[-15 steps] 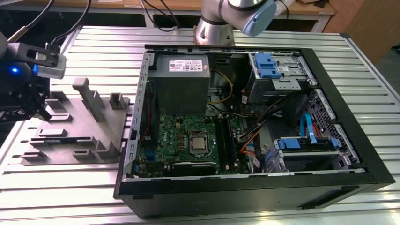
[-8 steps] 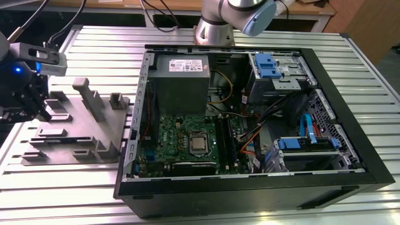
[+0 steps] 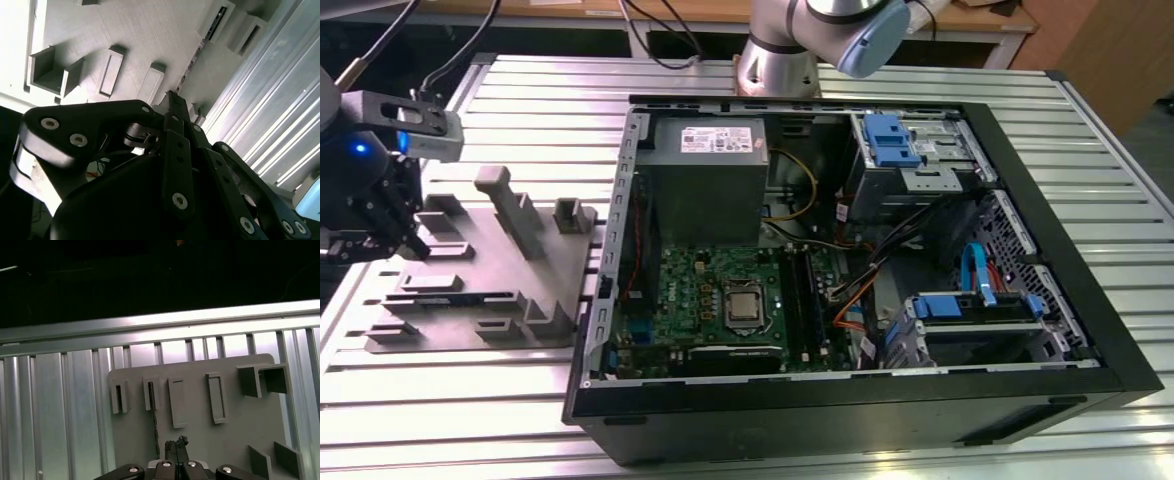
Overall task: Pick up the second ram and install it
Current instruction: 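Pick up the second ram and move it above second insertion slot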
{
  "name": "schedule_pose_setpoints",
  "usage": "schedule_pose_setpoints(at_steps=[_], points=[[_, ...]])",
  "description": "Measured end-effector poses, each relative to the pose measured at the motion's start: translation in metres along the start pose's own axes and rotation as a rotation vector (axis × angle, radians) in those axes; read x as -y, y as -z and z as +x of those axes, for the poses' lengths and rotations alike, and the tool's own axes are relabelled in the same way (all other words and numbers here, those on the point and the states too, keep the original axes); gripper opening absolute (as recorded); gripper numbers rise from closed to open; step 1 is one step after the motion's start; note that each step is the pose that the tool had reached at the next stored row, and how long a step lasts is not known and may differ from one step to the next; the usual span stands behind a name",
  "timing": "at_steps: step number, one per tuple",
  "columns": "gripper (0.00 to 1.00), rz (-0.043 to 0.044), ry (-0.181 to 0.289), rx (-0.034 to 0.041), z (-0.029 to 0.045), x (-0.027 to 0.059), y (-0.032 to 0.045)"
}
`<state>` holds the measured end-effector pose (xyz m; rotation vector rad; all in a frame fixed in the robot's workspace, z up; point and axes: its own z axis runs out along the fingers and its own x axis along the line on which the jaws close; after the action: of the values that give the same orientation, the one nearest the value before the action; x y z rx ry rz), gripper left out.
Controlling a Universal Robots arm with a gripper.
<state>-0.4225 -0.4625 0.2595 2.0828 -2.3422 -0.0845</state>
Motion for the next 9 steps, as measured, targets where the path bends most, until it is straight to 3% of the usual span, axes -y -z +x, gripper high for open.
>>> schedule_pose_setpoints(at_steps=[2,9], points=[[0.1,0.0011,0.0,-0.0087,0.0001,0.0001,-0.0011],[0.1,0.0011,0.0,-0.0097,0.0006,0.0004,-0.01]])
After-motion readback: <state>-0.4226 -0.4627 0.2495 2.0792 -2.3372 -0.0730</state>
